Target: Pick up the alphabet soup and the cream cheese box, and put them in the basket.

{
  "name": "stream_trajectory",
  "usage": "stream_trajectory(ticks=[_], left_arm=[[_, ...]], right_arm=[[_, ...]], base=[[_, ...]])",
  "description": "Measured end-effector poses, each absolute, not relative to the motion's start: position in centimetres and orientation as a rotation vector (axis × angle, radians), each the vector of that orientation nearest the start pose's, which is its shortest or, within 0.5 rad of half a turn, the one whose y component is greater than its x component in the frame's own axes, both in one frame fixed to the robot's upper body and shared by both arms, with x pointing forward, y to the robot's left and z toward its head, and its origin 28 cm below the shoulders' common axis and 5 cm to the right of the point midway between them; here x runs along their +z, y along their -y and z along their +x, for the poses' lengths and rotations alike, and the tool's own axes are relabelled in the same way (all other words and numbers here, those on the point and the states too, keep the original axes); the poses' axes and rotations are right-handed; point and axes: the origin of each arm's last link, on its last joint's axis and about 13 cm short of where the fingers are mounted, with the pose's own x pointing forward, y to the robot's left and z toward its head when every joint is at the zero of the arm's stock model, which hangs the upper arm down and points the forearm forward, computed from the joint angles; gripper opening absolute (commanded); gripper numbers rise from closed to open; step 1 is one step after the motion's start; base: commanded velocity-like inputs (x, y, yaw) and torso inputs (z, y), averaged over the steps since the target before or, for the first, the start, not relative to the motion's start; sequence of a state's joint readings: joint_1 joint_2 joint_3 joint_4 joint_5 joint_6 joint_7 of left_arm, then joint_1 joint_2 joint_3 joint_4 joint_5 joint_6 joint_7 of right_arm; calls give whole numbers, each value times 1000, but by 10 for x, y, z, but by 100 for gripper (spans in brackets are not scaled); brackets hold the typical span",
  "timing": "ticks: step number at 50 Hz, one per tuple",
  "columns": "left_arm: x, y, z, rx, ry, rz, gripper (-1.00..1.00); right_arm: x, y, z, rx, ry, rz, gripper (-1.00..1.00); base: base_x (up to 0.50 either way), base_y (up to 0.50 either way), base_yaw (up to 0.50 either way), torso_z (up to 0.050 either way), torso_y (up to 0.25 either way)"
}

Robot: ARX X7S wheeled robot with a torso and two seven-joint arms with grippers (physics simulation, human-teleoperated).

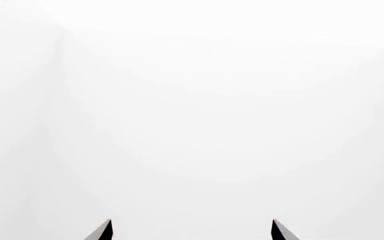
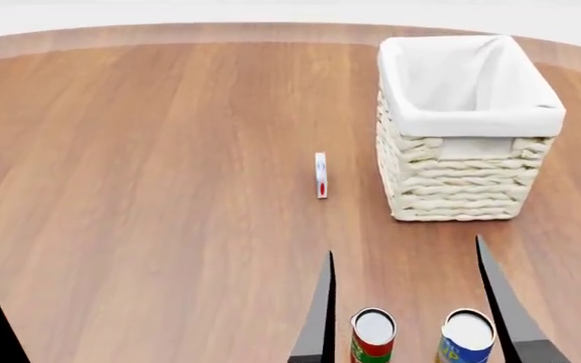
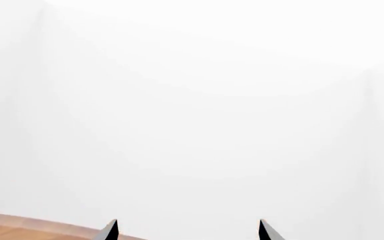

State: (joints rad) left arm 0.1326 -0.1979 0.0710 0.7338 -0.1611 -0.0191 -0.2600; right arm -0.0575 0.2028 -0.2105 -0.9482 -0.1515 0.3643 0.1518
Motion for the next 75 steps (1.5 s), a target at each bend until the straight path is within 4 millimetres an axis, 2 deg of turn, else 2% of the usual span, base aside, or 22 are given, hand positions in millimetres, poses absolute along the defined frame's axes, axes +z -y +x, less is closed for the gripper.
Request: stream_trajectory(ticks=[75], left_arm=[[137, -212, 166, 68, 546, -41, 100]], right_arm=[[163, 94, 157, 45, 530, -201, 100]], base=[[265, 0, 0, 0, 0]])
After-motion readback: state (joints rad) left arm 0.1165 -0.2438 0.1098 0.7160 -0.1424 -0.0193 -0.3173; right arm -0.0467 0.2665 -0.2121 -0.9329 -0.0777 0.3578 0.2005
